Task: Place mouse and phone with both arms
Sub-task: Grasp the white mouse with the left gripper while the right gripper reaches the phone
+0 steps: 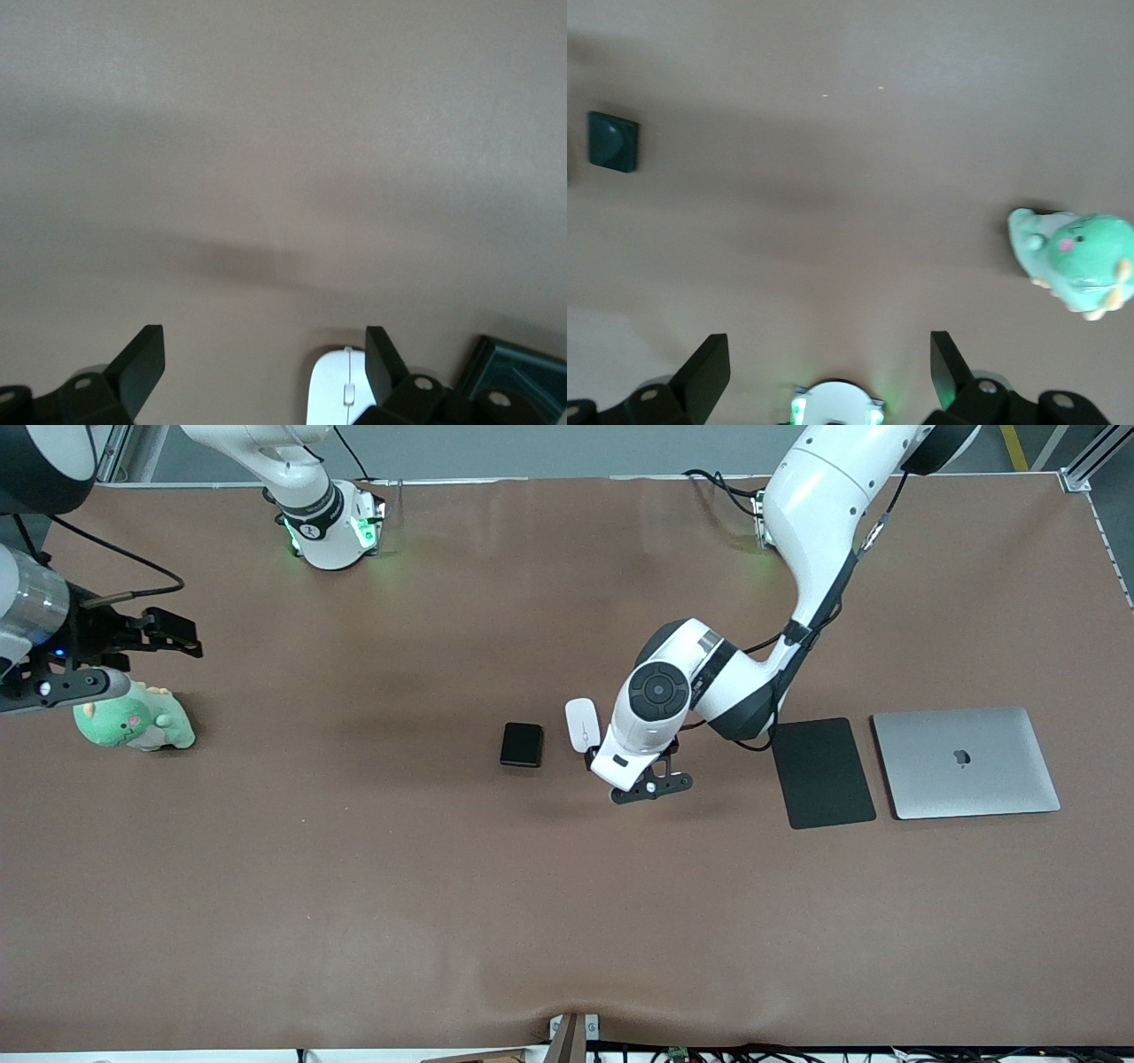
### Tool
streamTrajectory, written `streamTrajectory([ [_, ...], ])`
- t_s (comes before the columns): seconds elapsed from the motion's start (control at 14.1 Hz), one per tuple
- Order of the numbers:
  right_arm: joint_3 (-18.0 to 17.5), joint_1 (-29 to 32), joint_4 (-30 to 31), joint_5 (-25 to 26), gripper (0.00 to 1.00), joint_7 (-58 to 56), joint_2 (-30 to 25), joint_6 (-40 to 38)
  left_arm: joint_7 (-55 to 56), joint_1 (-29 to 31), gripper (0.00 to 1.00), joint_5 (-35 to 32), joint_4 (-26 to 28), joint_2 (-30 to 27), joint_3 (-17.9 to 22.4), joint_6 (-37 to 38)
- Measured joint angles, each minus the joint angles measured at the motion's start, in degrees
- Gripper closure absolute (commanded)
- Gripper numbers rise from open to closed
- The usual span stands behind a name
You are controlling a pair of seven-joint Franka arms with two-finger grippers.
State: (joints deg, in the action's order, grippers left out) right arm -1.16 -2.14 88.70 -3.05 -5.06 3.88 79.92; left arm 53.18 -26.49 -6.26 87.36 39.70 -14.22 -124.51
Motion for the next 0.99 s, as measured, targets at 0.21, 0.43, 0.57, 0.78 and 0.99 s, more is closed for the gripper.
streamTrajectory([
  [0.21, -0.01, -0.78, 0.0, -2.55, 0.0, 2.25, 1.16, 0.48, 0.76, -0.35, 0.0, -0.05, -0.17, 0.73, 0.01, -2.54],
  [0.43, -0.01, -1.88, 0.0, -2.96, 0.0, 3.17, 2.32, 1.01, 3.58, -1.84, 0.0, -0.06, -0.21, 1.77, 0.02, -3.29],
  [0.57, -0.03, -2.79, 0.0, -4.1, 0.0, 5.75, 2.65, 1.25, 4.29, -3.4, 0.0, -0.15, -0.21, 2.98, 0.07, -3.6],
  [0.78, -0.04, -3.34, 0.0, -6.18, 0.0, 7.92, 2.93, 1.26, 4.71, -5.61, 0.0, -0.15, -0.22, 4.67, 0.19, -3.83],
  [0.99, -0.04, -3.48, 0.0, -7.09, 0.0, 8.12, 3.44, 1.27, 4.77, -6.2, 0.0, -0.16, -0.19, 5.43, 0.24, -3.87],
])
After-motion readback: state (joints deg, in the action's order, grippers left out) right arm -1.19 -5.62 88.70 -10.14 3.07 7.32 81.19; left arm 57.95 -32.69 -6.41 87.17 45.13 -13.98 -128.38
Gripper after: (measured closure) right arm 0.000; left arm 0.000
